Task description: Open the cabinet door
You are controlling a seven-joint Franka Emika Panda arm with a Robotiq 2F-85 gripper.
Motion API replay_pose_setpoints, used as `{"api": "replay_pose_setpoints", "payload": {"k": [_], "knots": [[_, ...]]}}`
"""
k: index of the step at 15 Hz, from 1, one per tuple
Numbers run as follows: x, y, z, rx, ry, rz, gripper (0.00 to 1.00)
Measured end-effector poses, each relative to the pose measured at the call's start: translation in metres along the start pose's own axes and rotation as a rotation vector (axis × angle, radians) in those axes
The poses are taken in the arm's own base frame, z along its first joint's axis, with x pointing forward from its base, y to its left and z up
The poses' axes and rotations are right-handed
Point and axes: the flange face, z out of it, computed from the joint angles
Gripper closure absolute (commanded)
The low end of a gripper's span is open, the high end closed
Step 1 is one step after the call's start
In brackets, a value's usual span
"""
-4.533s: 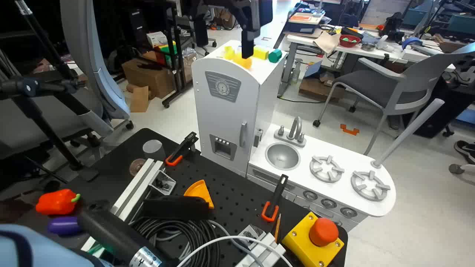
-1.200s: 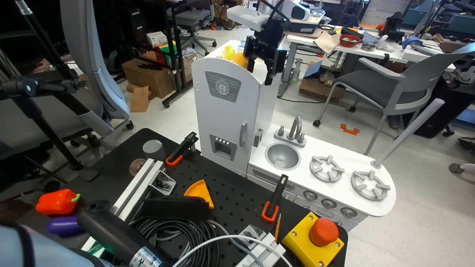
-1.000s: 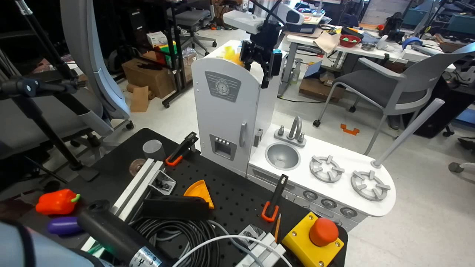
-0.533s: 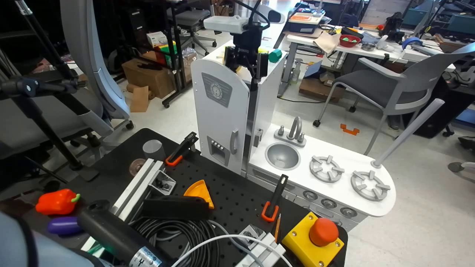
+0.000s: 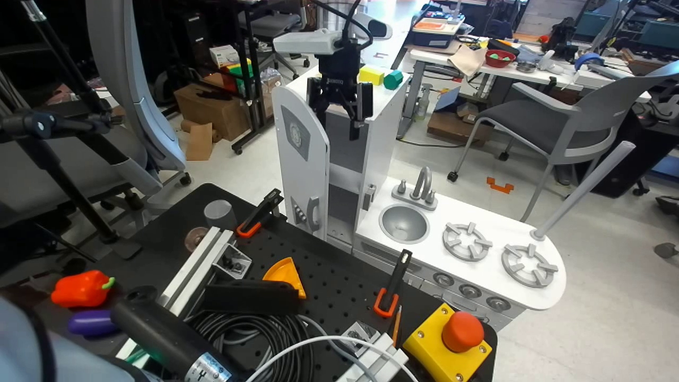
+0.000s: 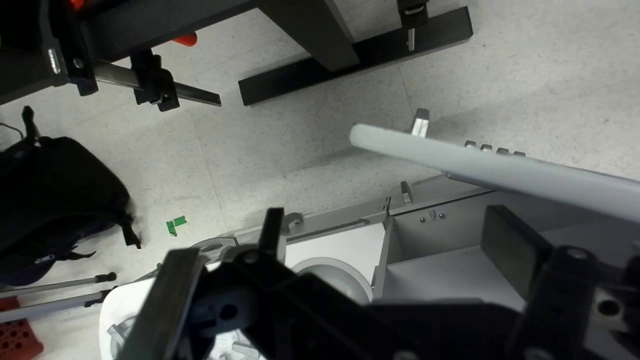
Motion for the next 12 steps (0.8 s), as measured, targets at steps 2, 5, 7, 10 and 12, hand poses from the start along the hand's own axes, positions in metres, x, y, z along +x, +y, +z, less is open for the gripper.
{"api": "replay_pose_setpoints", "payload": {"k": [2, 5, 7, 10, 12], "knots": [[-0.008, 0.003, 0.003, -0.013, -0.006, -0.021, 0.00], [-0.022, 0.005, 0.009, -0.028, -0.028, -0.093, 0.00], [-0.032, 0.006, 0.013, -0.043, -0.057, -0.163, 0.00], [-0.045, 0.006, 0.015, -0.055, -0.084, -0.245, 0.00], [-0.050, 0.005, 0.013, -0.058, -0.091, -0.282, 0.00]]}}
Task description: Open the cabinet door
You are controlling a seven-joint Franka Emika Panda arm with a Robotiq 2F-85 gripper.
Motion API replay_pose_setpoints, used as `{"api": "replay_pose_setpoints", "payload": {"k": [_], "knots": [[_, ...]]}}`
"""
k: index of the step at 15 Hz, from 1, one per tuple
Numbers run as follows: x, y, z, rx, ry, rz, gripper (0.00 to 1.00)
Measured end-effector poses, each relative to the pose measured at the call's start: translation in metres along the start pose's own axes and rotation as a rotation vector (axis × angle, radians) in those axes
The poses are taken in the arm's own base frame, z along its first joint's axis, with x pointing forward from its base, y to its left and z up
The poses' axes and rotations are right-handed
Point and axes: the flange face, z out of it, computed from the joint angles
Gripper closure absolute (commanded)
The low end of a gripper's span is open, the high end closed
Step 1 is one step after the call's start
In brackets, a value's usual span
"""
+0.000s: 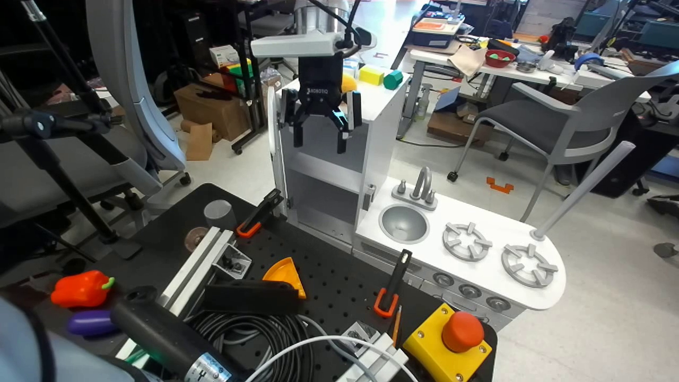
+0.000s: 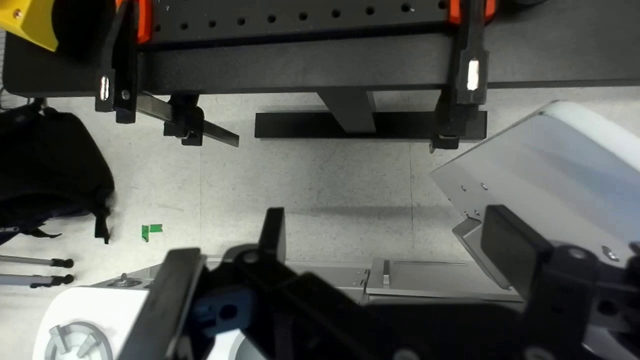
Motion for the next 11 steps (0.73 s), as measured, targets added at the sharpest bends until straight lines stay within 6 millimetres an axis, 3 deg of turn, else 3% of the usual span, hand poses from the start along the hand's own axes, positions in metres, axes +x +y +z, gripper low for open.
{"api": "replay_pose_setpoints", "payload": {"k": [4, 8, 11], "knots": [[-0.002, 0.000, -0.010, 0.010, 0.036, -0.003, 0.00], [0.003, 0.008, -0.031, 0.090, 0.213, 0.068, 0.00], [-0.002, 0.015, -0.036, 0.112, 0.255, 0.089, 0.00]]}}
